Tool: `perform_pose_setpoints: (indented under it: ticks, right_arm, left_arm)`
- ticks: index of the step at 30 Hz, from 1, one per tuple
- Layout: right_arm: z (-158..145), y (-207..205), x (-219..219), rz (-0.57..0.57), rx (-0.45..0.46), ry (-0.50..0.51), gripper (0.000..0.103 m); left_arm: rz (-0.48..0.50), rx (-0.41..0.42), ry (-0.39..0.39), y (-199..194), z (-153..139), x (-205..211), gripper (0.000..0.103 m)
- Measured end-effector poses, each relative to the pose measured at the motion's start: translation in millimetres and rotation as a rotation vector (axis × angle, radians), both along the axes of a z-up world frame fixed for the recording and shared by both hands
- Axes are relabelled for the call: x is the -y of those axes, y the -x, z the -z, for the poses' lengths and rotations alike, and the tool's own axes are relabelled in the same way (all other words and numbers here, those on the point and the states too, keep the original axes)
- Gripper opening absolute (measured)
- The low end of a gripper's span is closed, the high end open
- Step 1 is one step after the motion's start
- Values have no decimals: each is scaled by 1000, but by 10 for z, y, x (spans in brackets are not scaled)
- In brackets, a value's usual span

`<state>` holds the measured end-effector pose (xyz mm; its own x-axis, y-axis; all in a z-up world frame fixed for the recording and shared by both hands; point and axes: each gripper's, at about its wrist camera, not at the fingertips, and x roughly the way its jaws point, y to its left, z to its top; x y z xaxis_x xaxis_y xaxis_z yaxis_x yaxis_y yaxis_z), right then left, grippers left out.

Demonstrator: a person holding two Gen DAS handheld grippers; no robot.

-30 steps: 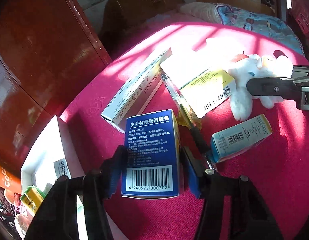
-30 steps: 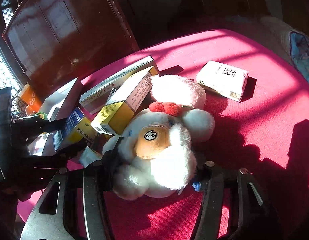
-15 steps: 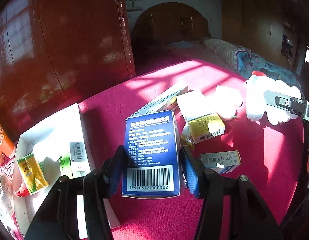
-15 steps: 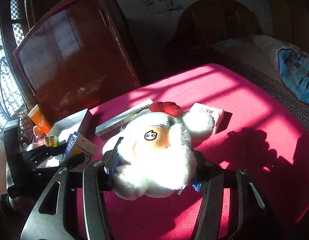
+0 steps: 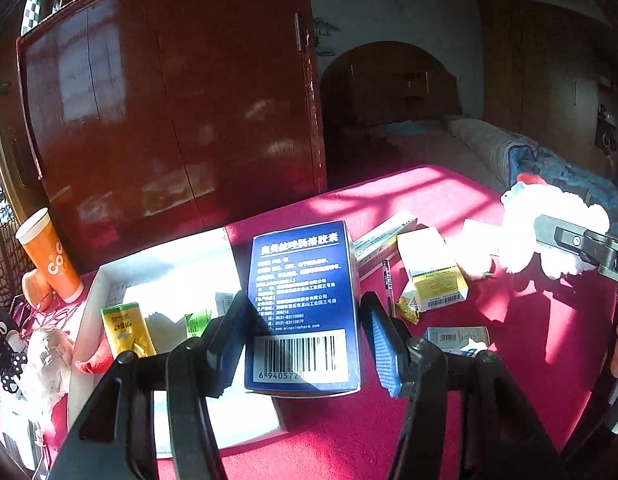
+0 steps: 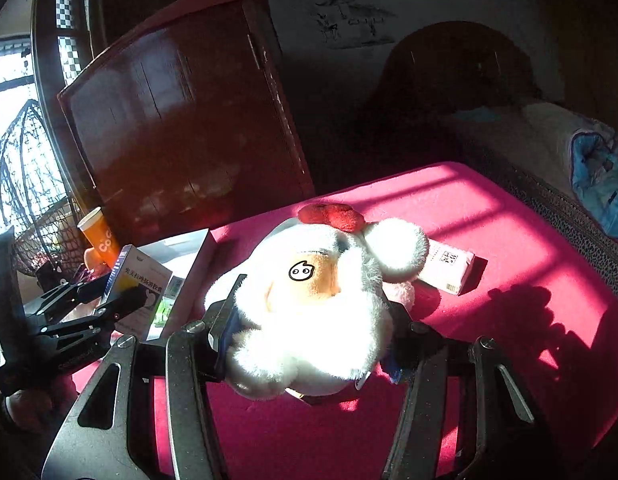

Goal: Organize objects
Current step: 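Carry the white plush and blue omeprazole box over the white tray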

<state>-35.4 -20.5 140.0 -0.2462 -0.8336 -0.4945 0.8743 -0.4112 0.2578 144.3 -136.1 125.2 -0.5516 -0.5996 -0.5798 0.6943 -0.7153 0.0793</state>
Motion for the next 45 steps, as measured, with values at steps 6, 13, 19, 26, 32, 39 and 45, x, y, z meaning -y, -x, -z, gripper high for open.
perform_pose_setpoints:
  ticks: [6, 13, 19, 26, 32, 39, 45]
  right_arm:
    - [-90, -169, 83, -37, -21, 2, 55]
    - [-239, -409, 293, -98, -34, 5, 55]
    - [-310, -608, 480, -134, -60, 1, 55]
    - [-326, -773, 616, -165, -58, -7, 55]
    - [-303, -749, 566, -155, -37, 1, 55]
    - [-260, -571, 394, -116, 2, 25, 55]
    - [-211, -401, 236, -90, 36, 48, 55]
  left_arm:
    - [-66, -44, -17, -302, -25, 137, 55]
    - [-163, -89, 3, -720, -160, 305, 51]
    - [-225, -129, -46, -1047, -132, 488, 42]
    - [-241, -170, -124, -1328, -34, 642, 30]
    - [-32, -130, -265, -1017, 192, 375, 34]
    - [178, -22, -345, -337, 568, -113, 46]
    - [162, 81, -279, 23, 680, -243, 52]
